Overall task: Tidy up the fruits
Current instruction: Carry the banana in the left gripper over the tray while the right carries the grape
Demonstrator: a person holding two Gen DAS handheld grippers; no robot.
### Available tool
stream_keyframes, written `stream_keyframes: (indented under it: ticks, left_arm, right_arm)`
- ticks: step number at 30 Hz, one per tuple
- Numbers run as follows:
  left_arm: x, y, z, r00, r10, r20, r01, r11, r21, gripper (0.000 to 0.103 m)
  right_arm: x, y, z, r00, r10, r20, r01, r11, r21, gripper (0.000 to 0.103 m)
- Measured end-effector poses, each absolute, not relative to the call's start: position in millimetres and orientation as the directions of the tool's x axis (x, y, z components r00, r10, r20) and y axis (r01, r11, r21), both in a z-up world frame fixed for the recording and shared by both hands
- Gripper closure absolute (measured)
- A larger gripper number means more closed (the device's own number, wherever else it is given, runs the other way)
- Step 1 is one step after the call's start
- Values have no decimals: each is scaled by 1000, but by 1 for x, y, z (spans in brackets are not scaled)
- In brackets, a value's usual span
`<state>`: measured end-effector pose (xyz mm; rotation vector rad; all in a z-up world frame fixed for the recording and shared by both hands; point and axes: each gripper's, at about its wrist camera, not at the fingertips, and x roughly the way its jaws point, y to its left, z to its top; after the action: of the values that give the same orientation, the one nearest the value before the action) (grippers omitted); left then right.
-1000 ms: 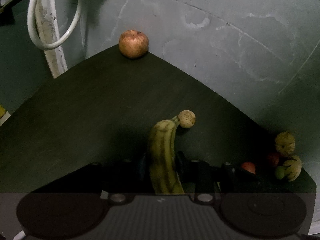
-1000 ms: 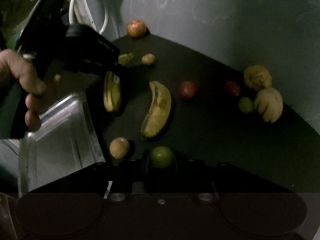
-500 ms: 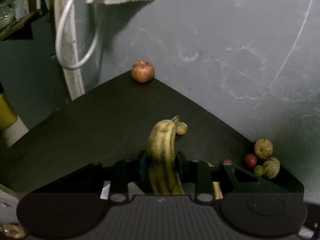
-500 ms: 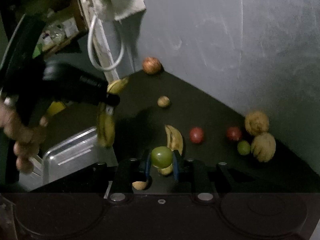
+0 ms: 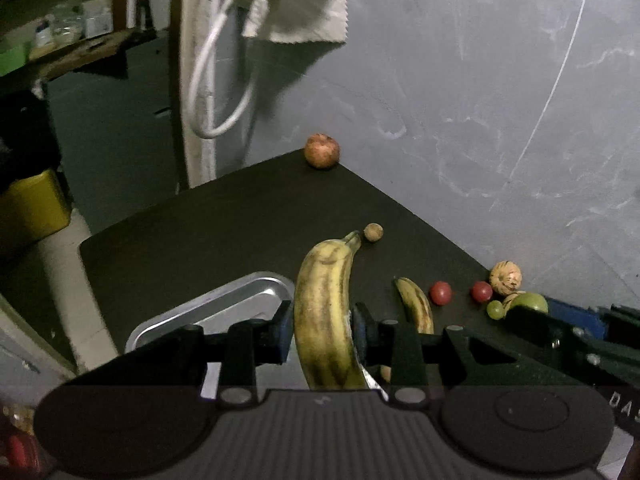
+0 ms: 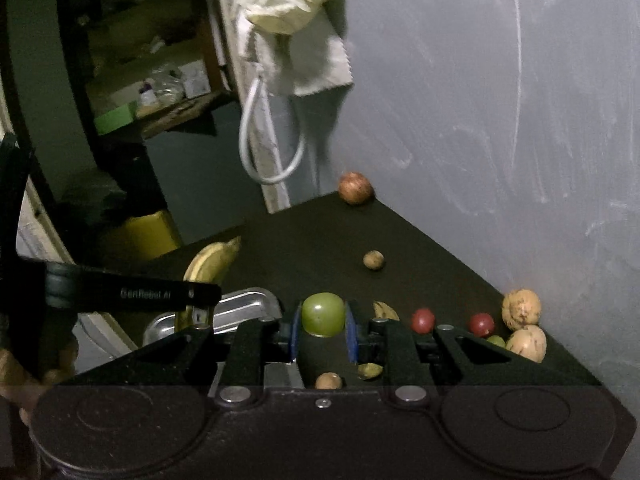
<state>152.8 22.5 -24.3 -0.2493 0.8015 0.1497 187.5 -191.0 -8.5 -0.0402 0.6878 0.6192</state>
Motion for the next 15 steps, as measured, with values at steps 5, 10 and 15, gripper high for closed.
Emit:
stream_keyframes:
  ticks: [5,10,15]
  left_arm:
    - [118,23,-12,703,81,-706,-280,945,-170,70]
    - [89,25,-4,714,120,-690,-328,928,-178,70]
    - [70,26,-1,718,150,-680,-368,910,-188,70]
  right_arm:
    - [172,-192,8,595,558,-579,-593,791,152,80]
    - [157,-194,18,582,588,-562,-633,761,141,80]
    - [144,-193,26,566,615,-550,-670,731,128,80]
